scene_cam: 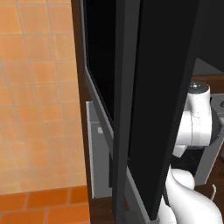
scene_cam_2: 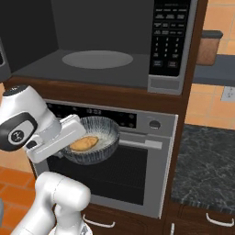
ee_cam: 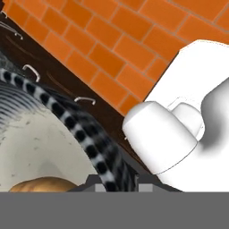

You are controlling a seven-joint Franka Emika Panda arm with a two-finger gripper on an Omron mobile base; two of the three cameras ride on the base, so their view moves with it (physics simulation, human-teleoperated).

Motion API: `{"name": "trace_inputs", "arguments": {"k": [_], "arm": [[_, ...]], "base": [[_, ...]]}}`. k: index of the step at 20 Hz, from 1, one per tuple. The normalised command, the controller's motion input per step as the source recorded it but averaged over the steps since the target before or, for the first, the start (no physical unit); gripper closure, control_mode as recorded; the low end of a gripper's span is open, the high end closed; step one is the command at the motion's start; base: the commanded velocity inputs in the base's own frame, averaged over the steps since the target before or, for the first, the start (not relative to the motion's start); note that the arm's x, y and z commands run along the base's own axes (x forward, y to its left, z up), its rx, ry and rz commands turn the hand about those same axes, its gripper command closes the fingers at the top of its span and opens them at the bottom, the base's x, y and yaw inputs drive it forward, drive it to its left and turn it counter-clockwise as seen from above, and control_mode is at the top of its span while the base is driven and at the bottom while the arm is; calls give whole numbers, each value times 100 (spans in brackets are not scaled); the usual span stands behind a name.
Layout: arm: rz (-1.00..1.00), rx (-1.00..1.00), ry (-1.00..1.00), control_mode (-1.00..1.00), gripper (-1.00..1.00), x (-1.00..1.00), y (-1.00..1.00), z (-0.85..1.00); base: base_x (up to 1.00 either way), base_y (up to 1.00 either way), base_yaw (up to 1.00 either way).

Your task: Pick the potato from the sink and place it in the bowl. Then pick the bowl and place it in the microwave. Then close the microwave door and press the start button.

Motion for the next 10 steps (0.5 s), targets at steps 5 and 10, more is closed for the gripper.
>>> {"name": "trace_inputs", "arguments": {"k": [5, 10], "arm": [[9, 0, -13, -100, 100, -47, 6, 59], [17, -1, -3, -100, 100, -11, 10, 82]], "base": [[0, 0, 0], [0, 0, 0]]}}
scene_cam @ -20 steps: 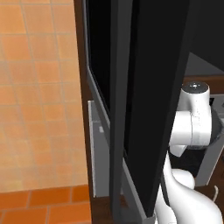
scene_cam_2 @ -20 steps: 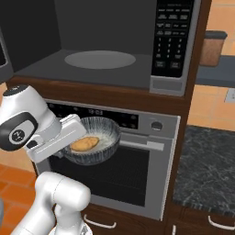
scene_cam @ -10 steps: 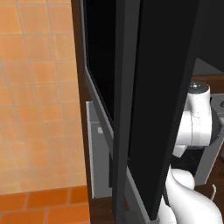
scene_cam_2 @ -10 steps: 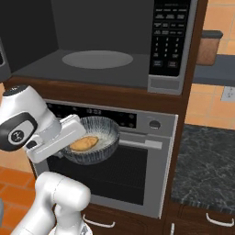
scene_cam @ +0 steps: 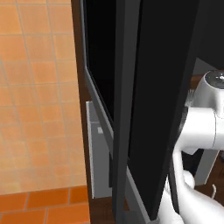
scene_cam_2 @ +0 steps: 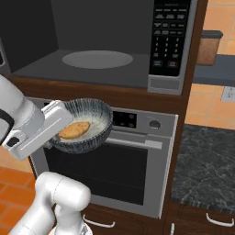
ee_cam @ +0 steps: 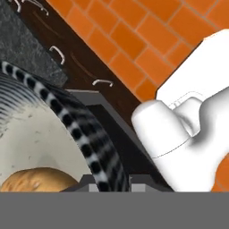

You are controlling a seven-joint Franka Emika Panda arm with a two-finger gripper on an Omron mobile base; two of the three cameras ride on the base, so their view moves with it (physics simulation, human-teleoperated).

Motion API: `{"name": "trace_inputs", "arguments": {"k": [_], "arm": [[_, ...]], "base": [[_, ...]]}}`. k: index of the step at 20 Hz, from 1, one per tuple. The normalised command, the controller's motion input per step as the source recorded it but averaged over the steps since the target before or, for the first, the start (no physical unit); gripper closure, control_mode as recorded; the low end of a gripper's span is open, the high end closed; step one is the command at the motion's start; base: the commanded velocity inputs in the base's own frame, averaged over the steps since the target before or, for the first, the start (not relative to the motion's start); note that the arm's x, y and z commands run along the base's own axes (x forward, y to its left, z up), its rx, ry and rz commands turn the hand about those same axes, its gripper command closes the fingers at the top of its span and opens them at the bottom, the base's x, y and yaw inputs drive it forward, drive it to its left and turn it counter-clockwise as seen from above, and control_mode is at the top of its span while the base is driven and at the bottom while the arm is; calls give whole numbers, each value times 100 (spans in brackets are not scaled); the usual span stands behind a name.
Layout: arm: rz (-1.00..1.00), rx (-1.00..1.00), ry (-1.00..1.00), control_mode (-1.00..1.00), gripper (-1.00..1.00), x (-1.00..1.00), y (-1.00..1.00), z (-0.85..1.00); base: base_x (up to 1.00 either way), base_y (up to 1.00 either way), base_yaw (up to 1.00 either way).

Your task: Pick the potato from the sink and place it in the bowl. Then pick the bowl and place it in the microwave. Then close the microwave door and press the start button.

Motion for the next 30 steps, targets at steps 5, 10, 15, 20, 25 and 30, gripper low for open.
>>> {"name": "trace_inputs", "arguments": {"k": [5, 10, 15, 20, 25, 30], "arm": [[28, -1, -11, -100, 100, 0, 3, 76], [30, -2, -21, -100, 100, 6, 0, 68], [25, -5, -28, -100, 100, 21, 0, 27], [15, 0, -13, -100, 100, 63, 0, 2], [2, 0, 0, -100, 100, 35, 0, 0], [0, 0, 0, -100, 100, 9, -4, 0]], "base": [[0, 0, 0], [0, 0, 0], [0, 0, 0], [0, 0, 0], [0, 0, 0], [0, 0, 0]]}}
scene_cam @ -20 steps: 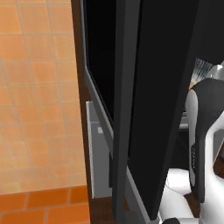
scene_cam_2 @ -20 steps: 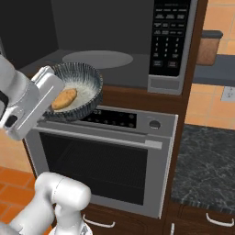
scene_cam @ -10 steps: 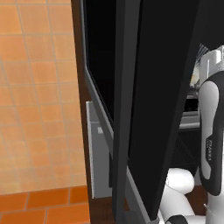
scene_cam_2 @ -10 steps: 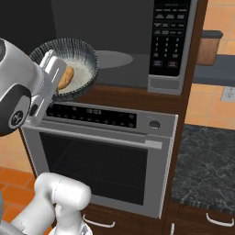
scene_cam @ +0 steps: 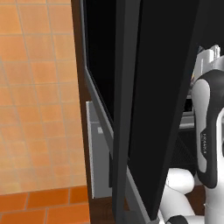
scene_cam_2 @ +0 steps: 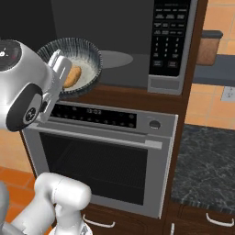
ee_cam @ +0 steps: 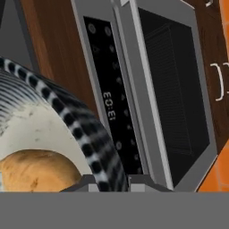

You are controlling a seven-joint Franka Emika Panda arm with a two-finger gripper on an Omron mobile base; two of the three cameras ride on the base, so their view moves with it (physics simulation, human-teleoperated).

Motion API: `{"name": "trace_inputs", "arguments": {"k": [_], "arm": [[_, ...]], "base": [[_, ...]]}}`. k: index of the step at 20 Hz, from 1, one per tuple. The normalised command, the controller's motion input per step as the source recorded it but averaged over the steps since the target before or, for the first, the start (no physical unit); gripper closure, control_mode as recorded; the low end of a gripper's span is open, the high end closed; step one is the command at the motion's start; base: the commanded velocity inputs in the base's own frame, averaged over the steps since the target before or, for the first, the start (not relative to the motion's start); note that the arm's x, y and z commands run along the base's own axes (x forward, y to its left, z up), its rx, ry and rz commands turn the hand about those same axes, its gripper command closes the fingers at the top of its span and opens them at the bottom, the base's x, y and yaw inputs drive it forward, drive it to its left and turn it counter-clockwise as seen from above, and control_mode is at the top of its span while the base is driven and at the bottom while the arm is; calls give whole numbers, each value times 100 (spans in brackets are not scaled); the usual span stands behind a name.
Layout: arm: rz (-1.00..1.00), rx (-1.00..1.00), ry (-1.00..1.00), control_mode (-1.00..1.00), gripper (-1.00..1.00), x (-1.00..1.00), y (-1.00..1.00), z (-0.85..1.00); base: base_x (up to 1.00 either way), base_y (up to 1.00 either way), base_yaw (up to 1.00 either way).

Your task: Pick the potato from the sink and place it in the bowl. Then pick the bowl and place it in the microwave. Then close the microwave door and press the start button.

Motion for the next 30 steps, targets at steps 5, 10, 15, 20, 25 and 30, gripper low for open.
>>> {"name": "trace_inputs", "arguments": {"k": [5, 10, 15, 20, 25, 30], "arm": [[0, 1, 0, -100, 100, 17, 0, 0], [0, 0, 0, -100, 100, 17, 0, 0], [0, 0, 0, -100, 100, 24, 0, 0], [-4, 0, 5, -100, 100, 35, -2, 0], [-9, 0, 1, -100, 100, 75, -7, 13], [1, 0, 1, -100, 100, 51, -6, 0]], "base": [[0, 0, 0], [0, 0, 0], [0, 0, 0], [0, 0, 0], [0, 0, 0], [0, 0, 0]]}}
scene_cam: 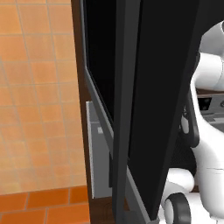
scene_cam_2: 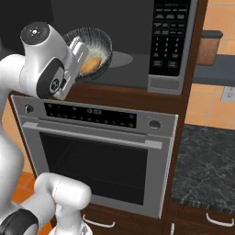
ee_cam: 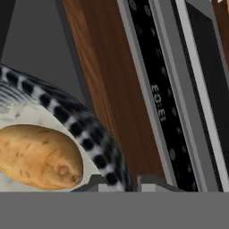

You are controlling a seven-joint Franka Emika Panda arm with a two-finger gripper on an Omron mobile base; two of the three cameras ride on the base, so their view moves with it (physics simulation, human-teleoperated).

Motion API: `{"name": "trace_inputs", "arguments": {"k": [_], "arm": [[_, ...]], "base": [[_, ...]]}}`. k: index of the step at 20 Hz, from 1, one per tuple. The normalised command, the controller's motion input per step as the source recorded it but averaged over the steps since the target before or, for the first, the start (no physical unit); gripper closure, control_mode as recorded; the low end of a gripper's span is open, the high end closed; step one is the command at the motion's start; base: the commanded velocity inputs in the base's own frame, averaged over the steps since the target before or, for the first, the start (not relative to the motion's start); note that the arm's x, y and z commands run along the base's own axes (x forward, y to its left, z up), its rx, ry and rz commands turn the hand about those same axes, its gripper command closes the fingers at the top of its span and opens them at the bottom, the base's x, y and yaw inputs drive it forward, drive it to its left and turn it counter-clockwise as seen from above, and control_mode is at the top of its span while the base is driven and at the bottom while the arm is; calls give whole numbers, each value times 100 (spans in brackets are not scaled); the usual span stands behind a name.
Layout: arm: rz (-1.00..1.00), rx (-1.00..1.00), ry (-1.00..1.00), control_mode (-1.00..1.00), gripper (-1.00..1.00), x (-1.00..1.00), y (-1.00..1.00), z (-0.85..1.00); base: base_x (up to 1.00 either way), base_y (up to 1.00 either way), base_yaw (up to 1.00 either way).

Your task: Pick the potato from the sink and place it in the bowl. Then pick the bowl and place it in the microwave. Then close the microwave door and press the start button.

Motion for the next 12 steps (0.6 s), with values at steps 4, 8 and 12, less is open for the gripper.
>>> {"name": "trace_inputs", "arguments": {"k": [4, 8, 12], "arm": [[6, 0, 0, -100, 100, 61, 0, 5], [11, 0, 0, -100, 100, 52, 0, 3], [19, 0, -2, -100, 100, 31, 0, 13]], "base": [[0, 0, 0], [0, 0, 0], [0, 0, 0]]}}
